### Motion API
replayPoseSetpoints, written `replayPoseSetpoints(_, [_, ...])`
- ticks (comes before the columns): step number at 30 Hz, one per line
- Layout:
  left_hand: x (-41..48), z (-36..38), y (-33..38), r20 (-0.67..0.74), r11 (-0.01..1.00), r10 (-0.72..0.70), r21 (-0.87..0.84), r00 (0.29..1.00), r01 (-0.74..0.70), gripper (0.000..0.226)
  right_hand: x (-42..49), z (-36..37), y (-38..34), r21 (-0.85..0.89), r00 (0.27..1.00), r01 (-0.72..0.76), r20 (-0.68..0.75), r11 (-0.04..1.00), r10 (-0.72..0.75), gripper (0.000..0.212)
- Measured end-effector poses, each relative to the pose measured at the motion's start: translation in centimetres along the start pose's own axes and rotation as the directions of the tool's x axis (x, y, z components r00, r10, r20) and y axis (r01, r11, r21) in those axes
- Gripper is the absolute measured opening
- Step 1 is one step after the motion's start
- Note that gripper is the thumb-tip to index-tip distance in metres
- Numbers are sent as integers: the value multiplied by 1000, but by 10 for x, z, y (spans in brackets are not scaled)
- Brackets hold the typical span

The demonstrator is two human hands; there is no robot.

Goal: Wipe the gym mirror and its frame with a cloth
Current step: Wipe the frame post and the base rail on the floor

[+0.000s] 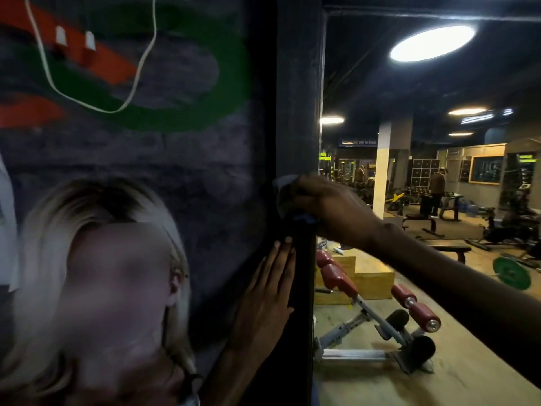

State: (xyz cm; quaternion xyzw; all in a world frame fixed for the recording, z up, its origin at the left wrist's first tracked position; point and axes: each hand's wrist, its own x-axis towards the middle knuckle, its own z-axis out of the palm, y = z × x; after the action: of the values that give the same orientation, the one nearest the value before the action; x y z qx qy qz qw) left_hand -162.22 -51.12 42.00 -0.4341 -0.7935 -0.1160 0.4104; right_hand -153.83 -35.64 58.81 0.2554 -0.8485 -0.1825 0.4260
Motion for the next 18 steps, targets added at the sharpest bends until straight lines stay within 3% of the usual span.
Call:
replayPoseSetpoints(3, [-4,1,1,12,1000,-6,4,1000,6,132,7,-6,16,-56,939,-263,-245,963,242,34])
replayPoseSetpoints(5, [-6,2,4,21,1000,-17,2,1000,17,133,7,4,12,32,878,-363,-322,931,353,32])
replayPoseSetpoints(6, [-8,3,5,25,1000,-20,7,999,20,132,5,14,5,39,907,-314,-283,948,312,29])
replayPoseSetpoints(8, [-13,8,6,36,1000,-14,17,999,13,131,-8,30,-13,-2,993,-79,-93,997,78,34])
replayPoseSetpoints(9, [-16,10,6,36,1000,-10,20,999,9,131,-14,32,-17,-12,1000,15,-10,1000,-15,37])
replayPoseSetpoints(10, [-19,12,6,35,1000,-9,27,999,8,131,-16,29,-15,6,1000,25,3,1000,-25,35])
replayPoseSetpoints(12, [-24,13,7,36,999,-14,39,999,13,131,-13,20,-3,39,980,-131,-148,991,135,31])
replayPoseSetpoints(15, [-26,13,10,48,999,-30,36,998,29,130,-10,20,7,108,861,-379,-322,919,393,41])
replayPoseSetpoints(16, [-26,14,10,48,999,-36,34,998,35,130,-12,27,2,129,870,-376,-294,918,397,38])
replayPoseSetpoints(18, [-28,18,11,50,999,-44,23,998,43,129,-20,45,-15,98,973,-197,-105,975,207,31])
